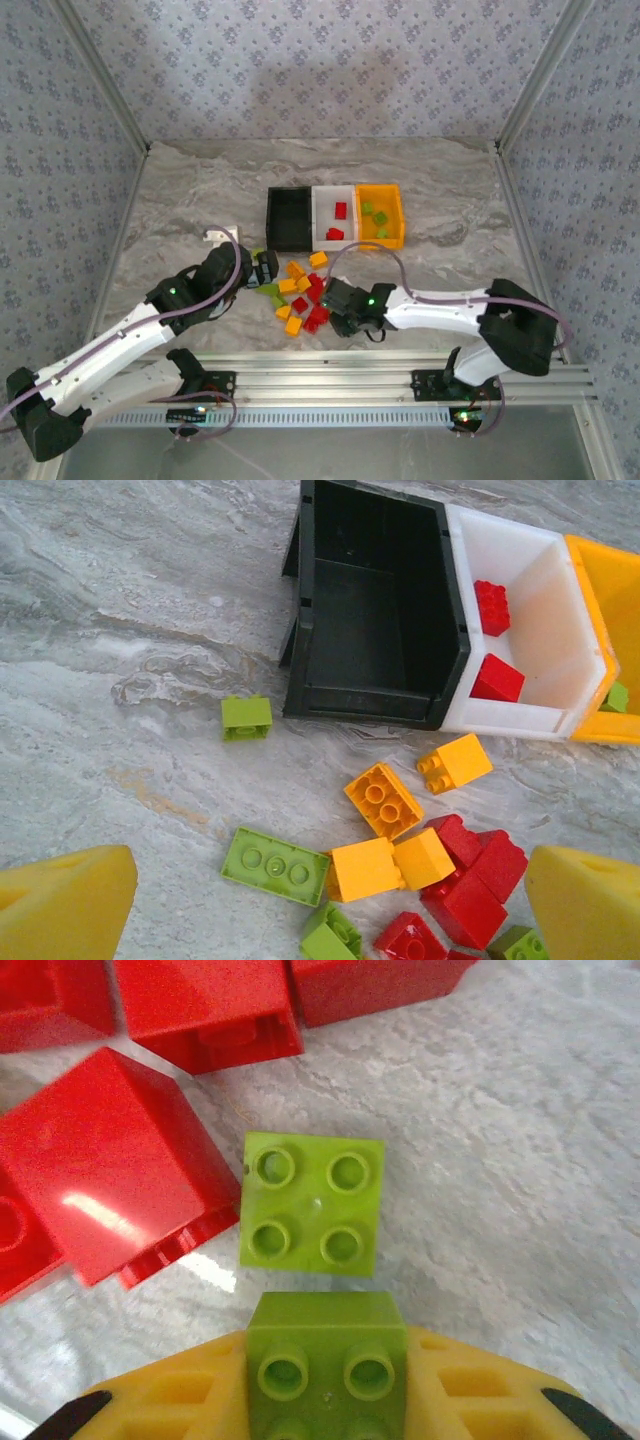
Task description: Sort the legos into containers by color
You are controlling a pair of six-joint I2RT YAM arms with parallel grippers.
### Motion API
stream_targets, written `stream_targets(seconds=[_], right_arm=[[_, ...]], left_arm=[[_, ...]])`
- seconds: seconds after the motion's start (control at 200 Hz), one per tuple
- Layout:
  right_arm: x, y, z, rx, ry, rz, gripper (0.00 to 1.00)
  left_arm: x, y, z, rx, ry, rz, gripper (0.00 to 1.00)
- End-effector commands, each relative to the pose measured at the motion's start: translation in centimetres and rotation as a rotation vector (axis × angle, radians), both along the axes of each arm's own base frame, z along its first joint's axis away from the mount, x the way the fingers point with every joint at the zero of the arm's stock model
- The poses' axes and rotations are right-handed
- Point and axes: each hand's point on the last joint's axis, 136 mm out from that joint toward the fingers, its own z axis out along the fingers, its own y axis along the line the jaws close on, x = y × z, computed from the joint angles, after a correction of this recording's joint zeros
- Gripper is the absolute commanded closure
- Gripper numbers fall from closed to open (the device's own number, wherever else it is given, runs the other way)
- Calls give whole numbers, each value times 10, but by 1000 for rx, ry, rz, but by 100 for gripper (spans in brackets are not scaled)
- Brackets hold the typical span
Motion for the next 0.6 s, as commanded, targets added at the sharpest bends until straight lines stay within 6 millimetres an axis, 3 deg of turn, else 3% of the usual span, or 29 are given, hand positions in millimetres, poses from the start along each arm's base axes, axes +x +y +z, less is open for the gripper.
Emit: stream_targets(seconds=[0.0, 0.15, 0.275, 0.38, 0.47, 0.49, 0.595], right_arm=[[9, -23, 26, -6, -45, -67, 66], [56, -49, 77, 57, -137, -223, 67], [115, -63, 107, 146, -182, -398, 67], [164, -71, 112, 144, -201, -501, 67], [201, -80, 101, 100, -198, -570, 67], [213, -80, 108, 112, -212, -587, 67], [246, -89, 97, 70, -206, -650, 67]], left_arm=[[1, 7, 1, 16, 4, 29, 1], [0, 5, -8, 11, 21, 19, 1], [0, 1, -17, 14, 44, 9, 1], [-2, -1, -26, 18, 72, 3, 1], [-4, -1, -32, 18, 91, -4, 1], [-5, -1, -33, 19, 95, -7, 1], [-9, -1, -40, 14, 114, -16, 0]])
